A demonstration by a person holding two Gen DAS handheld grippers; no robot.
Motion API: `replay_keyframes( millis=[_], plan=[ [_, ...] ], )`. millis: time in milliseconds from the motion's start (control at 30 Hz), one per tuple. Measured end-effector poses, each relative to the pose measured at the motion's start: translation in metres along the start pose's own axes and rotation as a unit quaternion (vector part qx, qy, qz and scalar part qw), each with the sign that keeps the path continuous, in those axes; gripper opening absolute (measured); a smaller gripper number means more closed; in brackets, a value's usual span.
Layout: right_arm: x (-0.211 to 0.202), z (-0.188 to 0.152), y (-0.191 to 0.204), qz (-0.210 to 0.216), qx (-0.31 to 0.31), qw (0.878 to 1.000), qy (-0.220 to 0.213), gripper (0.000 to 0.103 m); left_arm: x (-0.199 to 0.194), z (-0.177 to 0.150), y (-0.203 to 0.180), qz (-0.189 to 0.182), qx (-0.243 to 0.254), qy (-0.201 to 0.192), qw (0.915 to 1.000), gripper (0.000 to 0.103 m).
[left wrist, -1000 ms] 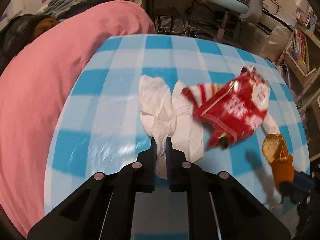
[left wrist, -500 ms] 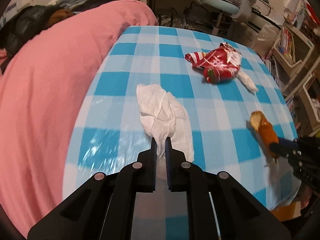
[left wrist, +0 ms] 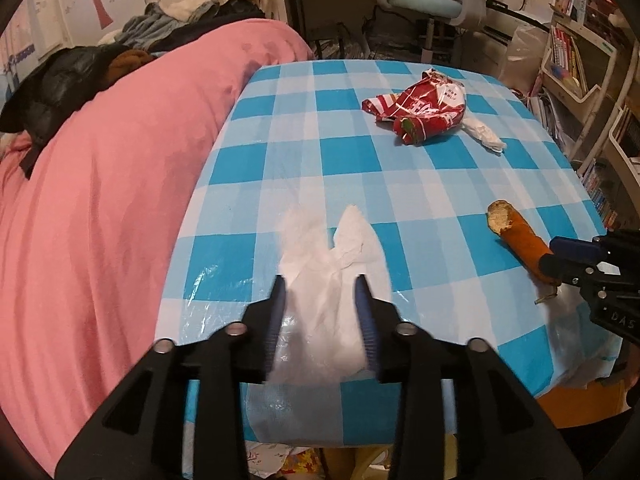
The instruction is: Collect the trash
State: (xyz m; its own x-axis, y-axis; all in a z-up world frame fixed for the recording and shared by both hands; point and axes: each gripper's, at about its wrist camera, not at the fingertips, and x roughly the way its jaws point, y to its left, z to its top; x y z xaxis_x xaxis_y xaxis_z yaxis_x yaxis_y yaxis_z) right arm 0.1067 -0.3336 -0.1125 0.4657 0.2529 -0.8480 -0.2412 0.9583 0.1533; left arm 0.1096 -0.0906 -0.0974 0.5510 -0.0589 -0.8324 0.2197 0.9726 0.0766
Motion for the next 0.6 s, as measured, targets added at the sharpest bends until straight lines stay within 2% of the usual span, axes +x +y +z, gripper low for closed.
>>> replay_keyframes(
  millis=[100, 167, 400, 600],
  plan=[
    [0.000, 0.000, 0.001, -0.001, -0.001, 1.000, -0.003, 0.029, -0.004, 0.001, -0.003, 0.003, 0.007, -0.008, 0.9999, 0.048],
    [0.000, 0.000, 0.002, -0.003, -0.001, 1.000, -0.005, 0.035, -0.006, 0.002, -0.005, 0.002, 0.009, -0.012, 0.9999, 0.052],
    [0.004, 0.004, 0.007, -0.002, -0.009, 1.000, -0.008, 0.037, -0.005, 0.006, -0.009, 0.003, 0.012, -0.017, 0.9998, 0.067],
    [0.006, 0.004, 0.008, -0.003, -0.012, 1.000, -0.007, 0.037, 0.000, 0.008, -0.012, 0.000, 0.012, -0.014, 0.9998, 0.070]
  ],
)
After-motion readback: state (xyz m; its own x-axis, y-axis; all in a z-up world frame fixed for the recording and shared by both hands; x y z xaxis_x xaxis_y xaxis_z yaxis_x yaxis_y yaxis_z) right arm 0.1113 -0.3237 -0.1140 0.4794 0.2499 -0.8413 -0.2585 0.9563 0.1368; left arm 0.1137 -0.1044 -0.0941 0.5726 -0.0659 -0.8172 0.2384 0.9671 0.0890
